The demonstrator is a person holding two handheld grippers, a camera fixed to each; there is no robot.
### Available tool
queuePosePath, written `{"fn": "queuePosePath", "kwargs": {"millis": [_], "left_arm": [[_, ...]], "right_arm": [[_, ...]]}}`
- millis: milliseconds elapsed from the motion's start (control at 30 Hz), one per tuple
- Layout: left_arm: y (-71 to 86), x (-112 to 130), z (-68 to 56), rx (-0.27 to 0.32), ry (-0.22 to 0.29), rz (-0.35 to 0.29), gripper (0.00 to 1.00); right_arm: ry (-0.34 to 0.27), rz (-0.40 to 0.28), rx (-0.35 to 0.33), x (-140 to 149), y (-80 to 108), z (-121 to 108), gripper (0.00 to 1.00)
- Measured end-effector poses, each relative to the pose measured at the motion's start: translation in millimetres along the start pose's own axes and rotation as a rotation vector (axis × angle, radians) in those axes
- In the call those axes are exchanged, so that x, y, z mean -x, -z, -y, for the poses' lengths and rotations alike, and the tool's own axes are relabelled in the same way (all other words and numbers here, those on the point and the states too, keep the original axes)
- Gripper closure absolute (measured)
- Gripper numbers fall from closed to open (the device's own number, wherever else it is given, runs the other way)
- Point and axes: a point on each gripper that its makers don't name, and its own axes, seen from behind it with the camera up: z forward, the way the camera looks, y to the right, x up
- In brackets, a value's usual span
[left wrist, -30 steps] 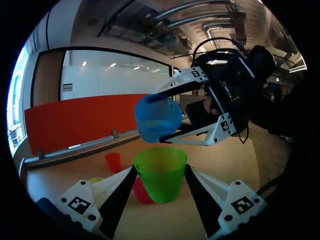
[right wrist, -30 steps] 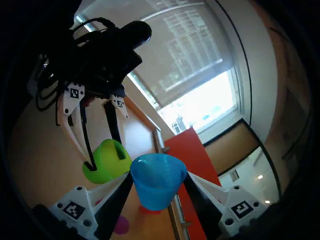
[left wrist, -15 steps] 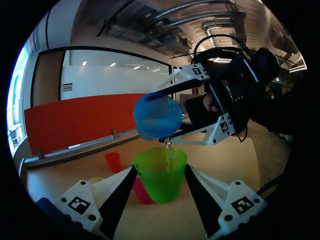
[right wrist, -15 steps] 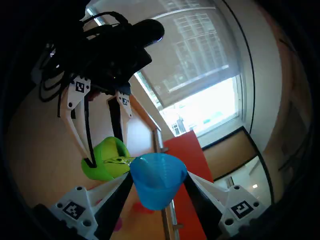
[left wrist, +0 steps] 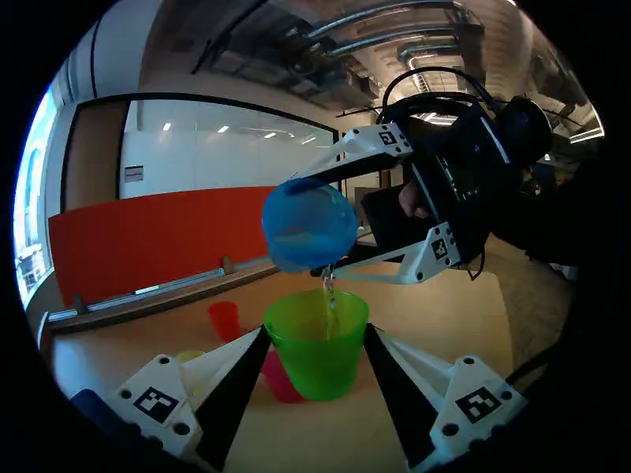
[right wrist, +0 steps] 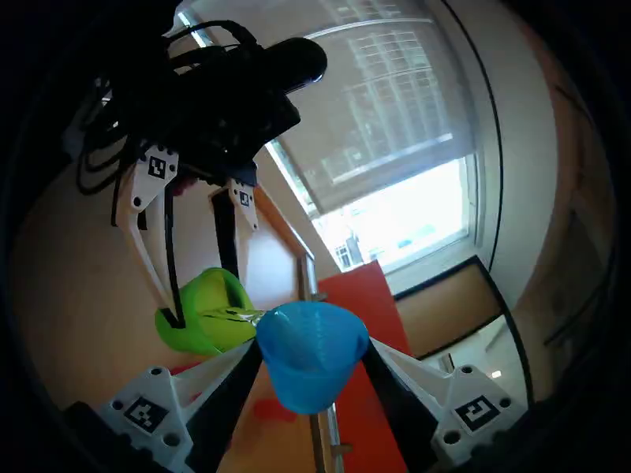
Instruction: Pour water
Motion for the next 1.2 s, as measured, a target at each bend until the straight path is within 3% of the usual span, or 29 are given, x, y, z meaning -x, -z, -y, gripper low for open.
{"fn": "queuePosePath", "kwargs": {"millis": [1200], "left_arm": [[0.3, -5.4, -6.3, 0.007, -0.022, -0.012, 0.15]], "right_arm": [[0.067, 0.006, -0.003, -0.1, -0.4, -7.1, 0.09]]}}
